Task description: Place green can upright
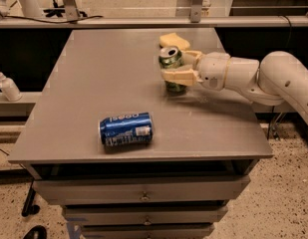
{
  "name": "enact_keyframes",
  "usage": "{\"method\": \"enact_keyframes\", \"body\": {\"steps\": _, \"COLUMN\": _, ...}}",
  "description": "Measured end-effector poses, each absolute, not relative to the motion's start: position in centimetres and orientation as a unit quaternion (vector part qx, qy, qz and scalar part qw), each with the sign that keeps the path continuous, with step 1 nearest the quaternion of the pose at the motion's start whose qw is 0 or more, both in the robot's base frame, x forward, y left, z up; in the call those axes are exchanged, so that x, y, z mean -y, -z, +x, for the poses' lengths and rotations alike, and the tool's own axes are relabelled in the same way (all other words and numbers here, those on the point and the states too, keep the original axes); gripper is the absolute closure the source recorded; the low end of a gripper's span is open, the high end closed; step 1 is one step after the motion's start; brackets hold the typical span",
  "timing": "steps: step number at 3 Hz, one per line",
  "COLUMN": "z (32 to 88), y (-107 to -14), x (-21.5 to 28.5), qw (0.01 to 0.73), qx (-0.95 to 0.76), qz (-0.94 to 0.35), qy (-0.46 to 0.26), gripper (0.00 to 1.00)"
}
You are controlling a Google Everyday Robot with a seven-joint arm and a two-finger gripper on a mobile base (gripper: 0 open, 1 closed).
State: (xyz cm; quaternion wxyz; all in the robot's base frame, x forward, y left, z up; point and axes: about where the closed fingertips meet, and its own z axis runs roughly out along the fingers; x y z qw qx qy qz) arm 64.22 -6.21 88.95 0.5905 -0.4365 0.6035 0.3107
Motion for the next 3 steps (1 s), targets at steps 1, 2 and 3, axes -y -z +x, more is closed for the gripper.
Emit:
{"method": "enact_keyframes", "body": {"steps": 1, "z": 64.2, "y": -89.0, "x": 6.2, "qw": 0.59, "qx": -0.604, "qz": -0.436, "qy": -0.311, "gripper": 0.17}}
{"method": "enact_keyframes", "body": {"steps": 2, "z": 63.7, "y": -87.2, "x": 8.4, "qw": 0.582, "qx": -0.627, "qz": -0.422, "qy": -0.301, "gripper": 0.0}}
{"method": "enact_keyframes", "body": {"steps": 3, "z": 63.2, "y": -86.1, "x": 10.4, "qw": 0.574, "qx": -0.645, "qz": -0.413, "qy": -0.29, "gripper": 0.0}}
